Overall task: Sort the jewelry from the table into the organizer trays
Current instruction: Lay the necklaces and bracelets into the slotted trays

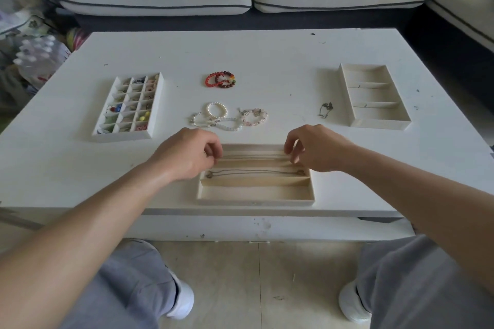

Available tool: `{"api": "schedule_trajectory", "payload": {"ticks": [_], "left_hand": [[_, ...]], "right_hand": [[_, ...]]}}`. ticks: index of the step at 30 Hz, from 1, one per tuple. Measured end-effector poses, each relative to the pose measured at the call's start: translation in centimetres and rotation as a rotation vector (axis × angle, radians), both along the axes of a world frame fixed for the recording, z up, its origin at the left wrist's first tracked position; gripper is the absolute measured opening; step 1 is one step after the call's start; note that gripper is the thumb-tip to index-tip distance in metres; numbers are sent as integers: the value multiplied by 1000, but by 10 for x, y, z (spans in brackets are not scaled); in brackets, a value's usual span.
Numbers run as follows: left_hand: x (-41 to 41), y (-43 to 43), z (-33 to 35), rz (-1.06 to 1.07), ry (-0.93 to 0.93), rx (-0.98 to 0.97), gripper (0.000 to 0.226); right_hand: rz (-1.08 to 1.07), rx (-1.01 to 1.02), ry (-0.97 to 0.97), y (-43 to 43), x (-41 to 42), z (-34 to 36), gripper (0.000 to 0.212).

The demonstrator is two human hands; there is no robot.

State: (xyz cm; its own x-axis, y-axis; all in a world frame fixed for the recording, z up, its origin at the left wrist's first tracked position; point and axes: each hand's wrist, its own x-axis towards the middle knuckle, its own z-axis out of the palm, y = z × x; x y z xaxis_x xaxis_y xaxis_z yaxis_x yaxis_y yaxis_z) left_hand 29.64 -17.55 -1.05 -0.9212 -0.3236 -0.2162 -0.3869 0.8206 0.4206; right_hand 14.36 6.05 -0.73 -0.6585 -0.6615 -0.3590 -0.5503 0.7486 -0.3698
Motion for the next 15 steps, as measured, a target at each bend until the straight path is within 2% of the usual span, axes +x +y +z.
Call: {"api": "schedule_trajectory", "payload": {"ticks": [2, 6, 15], "left_hand": [[1, 3, 0, -50, -88, -6, 26], [1, 10, -5, -88, -142, -63, 34], [-1, 4, -12, -88, -249, -120, 37]], "right_hand": [[54, 4, -49, 6, -2, 6, 43], [126, 50, -84, 10, -3, 9, 44], [181, 185, -29, 8, 0, 0, 34]]}}
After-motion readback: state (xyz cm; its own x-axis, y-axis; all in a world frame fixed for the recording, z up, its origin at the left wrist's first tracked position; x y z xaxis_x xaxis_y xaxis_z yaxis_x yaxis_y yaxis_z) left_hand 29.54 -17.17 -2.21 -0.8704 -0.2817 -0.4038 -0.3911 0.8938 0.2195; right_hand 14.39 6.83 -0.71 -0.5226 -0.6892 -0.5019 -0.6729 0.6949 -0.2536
